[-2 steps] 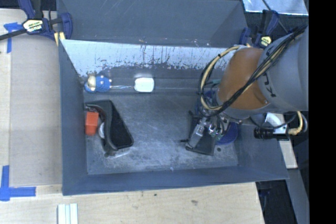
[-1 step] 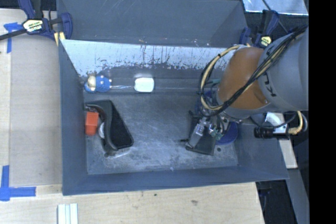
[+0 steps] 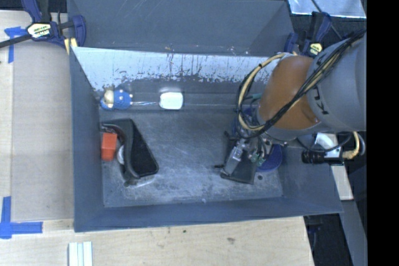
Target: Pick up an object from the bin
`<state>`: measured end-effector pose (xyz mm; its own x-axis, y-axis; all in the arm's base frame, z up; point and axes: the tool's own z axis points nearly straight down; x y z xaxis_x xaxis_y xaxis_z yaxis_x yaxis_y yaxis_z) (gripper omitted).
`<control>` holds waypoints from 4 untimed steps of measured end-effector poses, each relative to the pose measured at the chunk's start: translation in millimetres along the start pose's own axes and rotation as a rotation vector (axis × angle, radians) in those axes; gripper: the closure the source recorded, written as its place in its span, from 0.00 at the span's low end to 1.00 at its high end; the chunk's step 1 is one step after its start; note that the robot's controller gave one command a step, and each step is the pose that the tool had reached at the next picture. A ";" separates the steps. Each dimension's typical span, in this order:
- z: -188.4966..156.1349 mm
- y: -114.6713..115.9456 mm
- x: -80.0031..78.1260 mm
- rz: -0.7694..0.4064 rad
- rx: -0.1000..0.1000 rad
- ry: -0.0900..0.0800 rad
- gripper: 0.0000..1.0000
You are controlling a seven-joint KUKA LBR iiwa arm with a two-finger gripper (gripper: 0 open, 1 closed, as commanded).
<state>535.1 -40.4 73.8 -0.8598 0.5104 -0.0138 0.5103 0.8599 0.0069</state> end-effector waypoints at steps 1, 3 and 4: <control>-0.4 0.2 -0.4 -0.004 0.000 -0.001 0.00; -33.1 1.1 -4.2 -0.007 0.005 0.008 1.00; -42.7 1.1 -5.8 -0.010 0.005 0.008 1.00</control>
Offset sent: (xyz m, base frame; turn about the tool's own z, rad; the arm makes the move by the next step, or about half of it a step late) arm 0.0000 0.0000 0.0000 0.0000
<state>540.0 -42.4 116.6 -0.8648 0.5020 -0.0056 0.5020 0.8648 0.0018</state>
